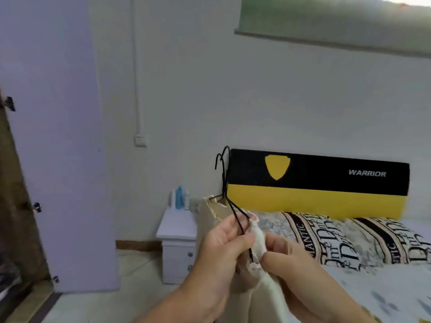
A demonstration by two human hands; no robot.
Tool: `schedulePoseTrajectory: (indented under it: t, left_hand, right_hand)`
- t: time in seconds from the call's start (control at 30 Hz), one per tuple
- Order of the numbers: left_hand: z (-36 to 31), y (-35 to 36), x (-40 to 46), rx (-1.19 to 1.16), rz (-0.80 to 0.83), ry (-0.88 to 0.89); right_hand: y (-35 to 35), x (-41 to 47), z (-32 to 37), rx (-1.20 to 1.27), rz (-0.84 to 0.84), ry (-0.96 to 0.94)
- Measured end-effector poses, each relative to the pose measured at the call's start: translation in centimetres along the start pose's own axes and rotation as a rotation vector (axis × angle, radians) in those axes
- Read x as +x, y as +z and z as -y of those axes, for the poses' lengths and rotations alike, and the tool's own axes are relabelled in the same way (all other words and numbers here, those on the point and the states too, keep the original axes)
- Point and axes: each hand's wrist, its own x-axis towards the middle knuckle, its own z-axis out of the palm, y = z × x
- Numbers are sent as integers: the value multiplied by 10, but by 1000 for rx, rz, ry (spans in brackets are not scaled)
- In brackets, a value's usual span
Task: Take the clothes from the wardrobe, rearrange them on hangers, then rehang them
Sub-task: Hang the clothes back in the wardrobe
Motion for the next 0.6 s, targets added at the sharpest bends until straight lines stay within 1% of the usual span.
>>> schedulePoseTrajectory:
  t: [0.17, 0.3, 0.43, 0.6]
  left_hand:
    - [-43, -97, 8, 3, -132, 66]
    - [-64, -169, 14, 37, -272, 99]
    - [-81, -229, 21, 58, -475, 142]
    - [-98, -296, 40, 136, -675, 206]
  right_hand:
    - [73, 76, -5, 35, 113, -27]
    - [121, 134, -16, 61, 221, -63]
    - [158, 190, -27, -7, 276, -66]
    - [198, 261, -32, -57, 378, -57]
